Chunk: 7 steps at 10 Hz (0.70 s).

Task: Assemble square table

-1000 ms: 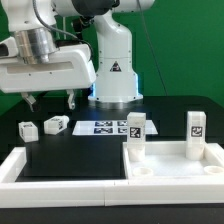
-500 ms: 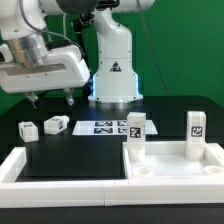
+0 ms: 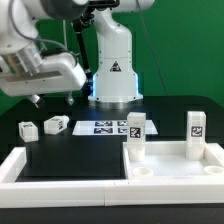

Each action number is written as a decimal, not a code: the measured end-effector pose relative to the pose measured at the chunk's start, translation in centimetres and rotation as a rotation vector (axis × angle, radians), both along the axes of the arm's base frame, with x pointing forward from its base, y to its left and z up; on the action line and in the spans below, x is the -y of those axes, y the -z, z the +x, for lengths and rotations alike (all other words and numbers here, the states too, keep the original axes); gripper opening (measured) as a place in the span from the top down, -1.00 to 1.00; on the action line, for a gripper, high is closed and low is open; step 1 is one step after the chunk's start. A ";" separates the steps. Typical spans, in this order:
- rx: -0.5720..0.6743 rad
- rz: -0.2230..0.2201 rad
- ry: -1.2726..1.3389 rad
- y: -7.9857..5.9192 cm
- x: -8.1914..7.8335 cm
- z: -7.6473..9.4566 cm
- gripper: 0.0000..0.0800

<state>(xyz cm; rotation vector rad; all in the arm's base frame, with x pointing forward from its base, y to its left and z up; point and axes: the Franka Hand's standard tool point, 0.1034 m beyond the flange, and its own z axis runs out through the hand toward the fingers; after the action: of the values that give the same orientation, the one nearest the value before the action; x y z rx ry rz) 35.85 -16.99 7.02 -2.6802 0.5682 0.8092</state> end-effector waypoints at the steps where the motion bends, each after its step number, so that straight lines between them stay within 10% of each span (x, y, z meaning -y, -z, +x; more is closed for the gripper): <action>1: -0.018 0.011 -0.007 0.3 0.0 0.5 -0.62; 7: -0.172 0.091 0.038 2.2 0.4 -1.7 -0.62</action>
Offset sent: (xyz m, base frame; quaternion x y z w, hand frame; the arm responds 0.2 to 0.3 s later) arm -0.0245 -0.0077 -0.0246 0.0150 -0.1238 0.0682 0.9898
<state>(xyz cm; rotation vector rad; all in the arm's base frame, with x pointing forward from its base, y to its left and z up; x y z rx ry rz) 34.18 -17.42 4.81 -2.5257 0.6044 1.0363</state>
